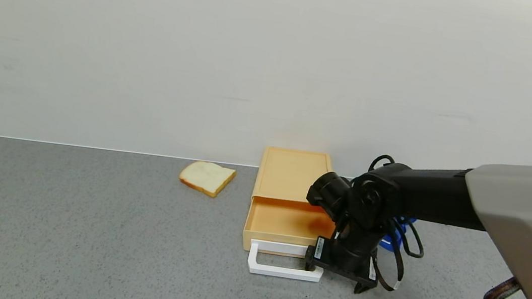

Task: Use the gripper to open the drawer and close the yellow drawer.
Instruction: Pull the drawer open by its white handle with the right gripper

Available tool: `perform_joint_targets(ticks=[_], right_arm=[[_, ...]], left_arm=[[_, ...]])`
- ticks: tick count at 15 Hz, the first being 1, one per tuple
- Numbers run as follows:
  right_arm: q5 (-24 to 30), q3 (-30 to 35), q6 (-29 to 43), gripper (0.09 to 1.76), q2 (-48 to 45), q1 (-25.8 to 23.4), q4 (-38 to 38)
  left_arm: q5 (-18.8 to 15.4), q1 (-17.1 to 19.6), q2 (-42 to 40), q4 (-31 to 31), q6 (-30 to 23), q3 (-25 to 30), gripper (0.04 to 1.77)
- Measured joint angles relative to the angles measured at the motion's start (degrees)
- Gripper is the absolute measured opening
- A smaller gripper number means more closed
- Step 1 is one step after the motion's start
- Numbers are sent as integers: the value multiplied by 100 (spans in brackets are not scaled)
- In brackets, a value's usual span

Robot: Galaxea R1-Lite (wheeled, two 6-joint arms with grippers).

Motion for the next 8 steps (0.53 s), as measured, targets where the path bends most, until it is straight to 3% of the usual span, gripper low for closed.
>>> perform_joint_targets(ticks=[8], right_arm=[[20, 802, -2, 171, -356, 204, -156]], left_arm=[[0, 0, 0, 0, 2, 0, 172]])
